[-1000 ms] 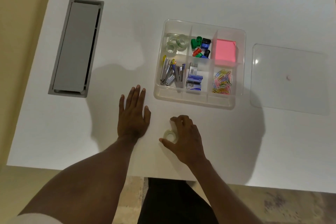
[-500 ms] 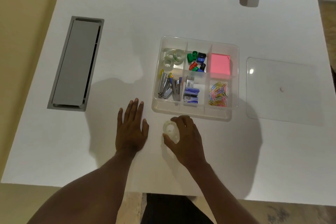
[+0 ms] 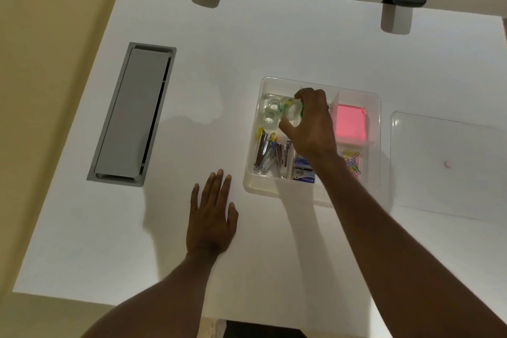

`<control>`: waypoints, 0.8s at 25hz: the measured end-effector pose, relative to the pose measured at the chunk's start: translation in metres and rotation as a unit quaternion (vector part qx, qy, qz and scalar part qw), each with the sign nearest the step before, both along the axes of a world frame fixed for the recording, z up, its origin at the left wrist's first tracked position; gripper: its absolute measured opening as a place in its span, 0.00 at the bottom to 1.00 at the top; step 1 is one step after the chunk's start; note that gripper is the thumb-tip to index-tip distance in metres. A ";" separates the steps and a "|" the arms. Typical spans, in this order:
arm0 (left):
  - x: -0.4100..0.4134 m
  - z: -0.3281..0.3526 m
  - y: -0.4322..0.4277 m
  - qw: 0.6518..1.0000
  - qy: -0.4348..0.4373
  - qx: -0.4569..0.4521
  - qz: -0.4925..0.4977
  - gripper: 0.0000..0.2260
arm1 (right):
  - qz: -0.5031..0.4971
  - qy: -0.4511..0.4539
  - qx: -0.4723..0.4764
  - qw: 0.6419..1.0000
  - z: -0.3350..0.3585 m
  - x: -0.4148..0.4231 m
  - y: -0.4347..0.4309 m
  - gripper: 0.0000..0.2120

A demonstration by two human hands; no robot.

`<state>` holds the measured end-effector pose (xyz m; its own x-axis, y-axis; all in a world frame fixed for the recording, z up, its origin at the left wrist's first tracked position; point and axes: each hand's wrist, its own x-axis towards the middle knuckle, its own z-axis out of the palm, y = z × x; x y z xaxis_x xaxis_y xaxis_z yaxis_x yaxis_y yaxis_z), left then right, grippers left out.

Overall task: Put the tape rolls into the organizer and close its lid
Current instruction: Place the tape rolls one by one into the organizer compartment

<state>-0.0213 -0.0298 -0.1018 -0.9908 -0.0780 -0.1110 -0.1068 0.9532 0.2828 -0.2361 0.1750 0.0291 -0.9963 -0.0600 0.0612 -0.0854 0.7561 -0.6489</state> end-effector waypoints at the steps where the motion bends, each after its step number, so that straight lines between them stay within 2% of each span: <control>1: 0.000 0.000 0.000 1.000 -0.002 0.001 0.001 0.30 | 0.000 -0.007 0.054 0.999 -0.002 -0.011 -0.001 0.23; 5: -0.001 0.002 0.001 1.000 -0.007 0.005 0.004 0.29 | 0.035 -0.034 0.236 0.971 -0.011 -0.041 -0.009 0.24; 8: -0.001 0.003 0.001 1.000 -0.005 0.013 0.002 0.29 | 0.058 -0.057 0.324 0.943 -0.020 -0.049 -0.017 0.26; 16: 0.000 0.003 0.001 1.000 -0.012 0.012 0.002 0.30 | 0.083 -0.084 0.385 0.915 -0.017 -0.063 -0.025 0.29; 20: 0.000 0.001 0.001 1.000 -0.015 0.010 0.002 0.31 | 0.071 -0.066 0.369 0.924 -0.013 -0.070 -0.022 0.25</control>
<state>-0.0218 -0.0290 -0.1011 -0.9866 -0.0787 -0.1431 -0.1189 0.9468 0.2992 -0.3058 0.1525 0.0162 -0.9710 -0.1676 -0.1704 -0.1748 0.9842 0.0280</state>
